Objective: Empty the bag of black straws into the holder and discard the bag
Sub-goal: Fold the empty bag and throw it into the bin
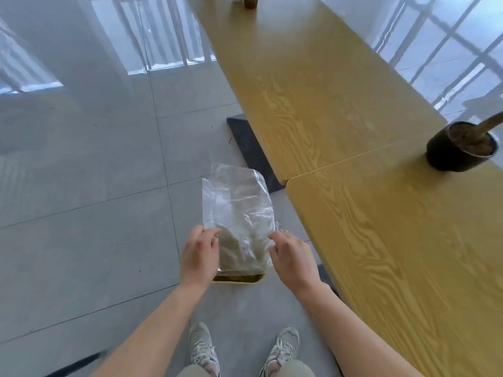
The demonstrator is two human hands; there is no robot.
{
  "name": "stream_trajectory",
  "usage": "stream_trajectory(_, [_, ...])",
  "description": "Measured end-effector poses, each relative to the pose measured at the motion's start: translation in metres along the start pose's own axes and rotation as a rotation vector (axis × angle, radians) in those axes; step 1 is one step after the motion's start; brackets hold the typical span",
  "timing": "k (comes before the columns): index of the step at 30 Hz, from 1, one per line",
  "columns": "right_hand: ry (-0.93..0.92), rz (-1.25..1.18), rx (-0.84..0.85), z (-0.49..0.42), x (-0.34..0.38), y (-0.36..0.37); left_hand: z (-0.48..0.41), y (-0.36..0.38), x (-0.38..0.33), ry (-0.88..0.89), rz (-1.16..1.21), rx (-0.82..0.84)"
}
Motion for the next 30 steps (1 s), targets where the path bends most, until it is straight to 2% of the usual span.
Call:
stream_trajectory(11, [0.108, -0.004, 0.197, -0.041, -0.061, 0.222, -0.051, 0.161, 0.149, -0.101, -0.032, 0.182])
stream_trajectory(18, [0.078, 0.173, 0.475, -0.075, -0.099, 0.348, -0.074, 0.265, 0.226, -0.077, -0.285, 0.395])
stream_trajectory(24, [0.042, 0.353, 0.652, -0.097, -0.111, 0.406, -0.082, 0.308, 0.251, -0.052, -0.517, 0.571])
stream_trajectory(30, [0.005, 0.399, 0.723, -0.108, -0.118, 0.434, -0.092, 0.342, 0.265, -0.022, -0.525, 0.575])
Point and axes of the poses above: each hand's wrist, its own z-axis away from the middle knuckle, its own y-axis out of the palm, x = y × z, the point moved 3 cm from there along -z, towards the middle knuckle, and after that the axes turned 2 degrees about z, right-handed, at the moved point
